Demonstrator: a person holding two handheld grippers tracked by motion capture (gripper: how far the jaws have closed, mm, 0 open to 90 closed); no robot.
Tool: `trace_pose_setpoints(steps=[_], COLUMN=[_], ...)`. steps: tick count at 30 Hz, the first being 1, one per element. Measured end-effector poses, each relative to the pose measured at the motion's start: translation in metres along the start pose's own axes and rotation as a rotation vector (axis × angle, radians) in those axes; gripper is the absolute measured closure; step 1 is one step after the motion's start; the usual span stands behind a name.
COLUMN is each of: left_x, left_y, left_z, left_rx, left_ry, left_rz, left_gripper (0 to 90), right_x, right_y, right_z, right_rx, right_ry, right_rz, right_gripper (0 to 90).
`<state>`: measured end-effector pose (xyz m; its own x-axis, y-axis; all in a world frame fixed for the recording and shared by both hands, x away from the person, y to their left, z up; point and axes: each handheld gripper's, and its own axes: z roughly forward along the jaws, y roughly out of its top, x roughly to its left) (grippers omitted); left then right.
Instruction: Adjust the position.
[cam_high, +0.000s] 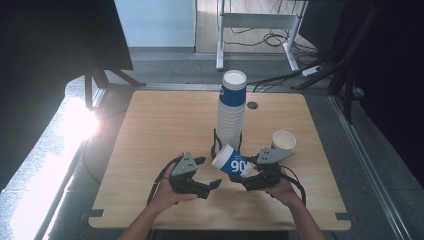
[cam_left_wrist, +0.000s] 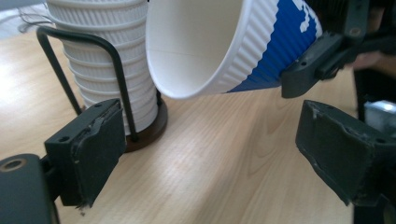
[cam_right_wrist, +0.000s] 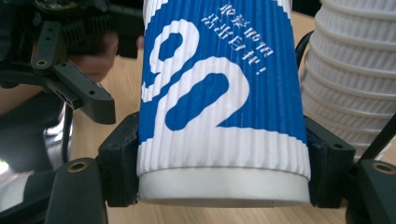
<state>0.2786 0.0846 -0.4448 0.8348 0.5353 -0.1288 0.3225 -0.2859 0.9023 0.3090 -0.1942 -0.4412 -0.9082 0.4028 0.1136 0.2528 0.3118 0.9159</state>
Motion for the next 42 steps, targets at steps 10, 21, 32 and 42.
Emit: trace_pose_setpoints(steps=[10,21,32,42], left_x=[0.009,0.011,0.018,0.021], left_y=[-0.006,-0.004,-0.001,0.006], left_z=[-0.002,0.002,0.018,0.031], left_rx=[-0.068,-0.132,-0.169,-0.198], left_ry=[-0.083,-0.182,-0.256,-0.284], left_rz=[-0.11,-0.21,-0.305,-0.354], left_gripper=[8.9,8.8,7.4,11.1], right_x=[0.004,0.011,0.015,0.019], right_y=[-0.017,-0.028,-0.034,-0.035], right_z=[0.006,0.015,0.018,0.025], right_rx=[-0.107,-0.19,-0.268,-0.264], right_ry=[-0.013,-0.02,-0.037,-0.023], right_rz=[0.021,0.018,0.014,-0.001], right_gripper=[27.9,27.9,28.1,28.2])
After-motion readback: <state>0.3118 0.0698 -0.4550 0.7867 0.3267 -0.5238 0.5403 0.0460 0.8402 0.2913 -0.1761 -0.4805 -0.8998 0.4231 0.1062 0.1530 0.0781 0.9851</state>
